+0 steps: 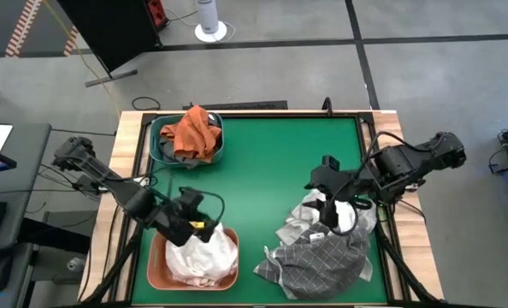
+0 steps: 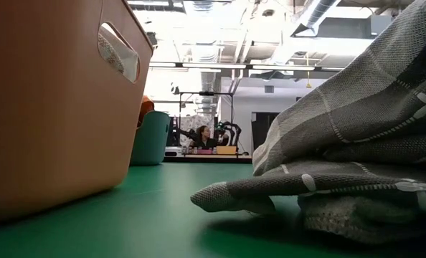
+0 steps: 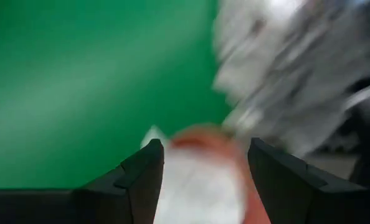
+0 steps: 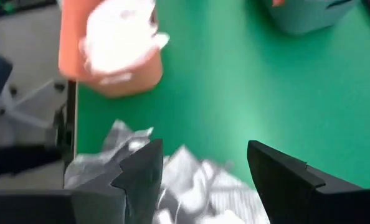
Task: Sort microfiber towel by color & place in baskets
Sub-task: Put the black and white microfiber towel into the green bin
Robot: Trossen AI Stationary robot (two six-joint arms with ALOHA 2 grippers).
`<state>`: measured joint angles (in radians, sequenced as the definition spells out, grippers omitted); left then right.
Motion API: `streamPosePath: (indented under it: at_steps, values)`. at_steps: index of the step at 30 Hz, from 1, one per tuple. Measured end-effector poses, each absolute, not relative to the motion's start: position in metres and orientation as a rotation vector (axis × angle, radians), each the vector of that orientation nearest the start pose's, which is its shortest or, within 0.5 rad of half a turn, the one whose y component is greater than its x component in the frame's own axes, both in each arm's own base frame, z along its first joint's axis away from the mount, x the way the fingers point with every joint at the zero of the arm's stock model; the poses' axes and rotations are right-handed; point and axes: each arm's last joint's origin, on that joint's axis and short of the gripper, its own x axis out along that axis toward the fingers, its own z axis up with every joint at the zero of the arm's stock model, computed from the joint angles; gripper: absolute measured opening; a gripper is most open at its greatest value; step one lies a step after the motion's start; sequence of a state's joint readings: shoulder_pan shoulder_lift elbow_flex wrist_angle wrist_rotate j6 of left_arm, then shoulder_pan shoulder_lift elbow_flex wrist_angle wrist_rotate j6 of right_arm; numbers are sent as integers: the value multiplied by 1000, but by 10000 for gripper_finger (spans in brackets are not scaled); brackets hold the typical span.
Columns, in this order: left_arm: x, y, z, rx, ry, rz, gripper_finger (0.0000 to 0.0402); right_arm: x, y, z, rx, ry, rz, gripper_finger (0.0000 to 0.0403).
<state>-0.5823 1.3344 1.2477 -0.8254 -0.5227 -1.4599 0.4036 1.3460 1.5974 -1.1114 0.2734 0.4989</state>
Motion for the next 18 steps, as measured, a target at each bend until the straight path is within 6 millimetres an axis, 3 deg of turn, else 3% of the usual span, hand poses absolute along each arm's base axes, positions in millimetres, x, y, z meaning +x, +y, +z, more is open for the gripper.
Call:
streamPosePath:
  at_steps: [5,12,15,18]
  values:
    - [241,-131,348,-802,325,444,224,221,105,405,185,898,95,260]
    - [260,-120,365,-761,170,393,224,203,135,404,136,945,262,260]
    - [265,-112,369,-785,128,408,224,195,148,394,90,980,311,260]
    - [268,-105,370,-797,106,427,224,187,162,373,44,1042,342,260]
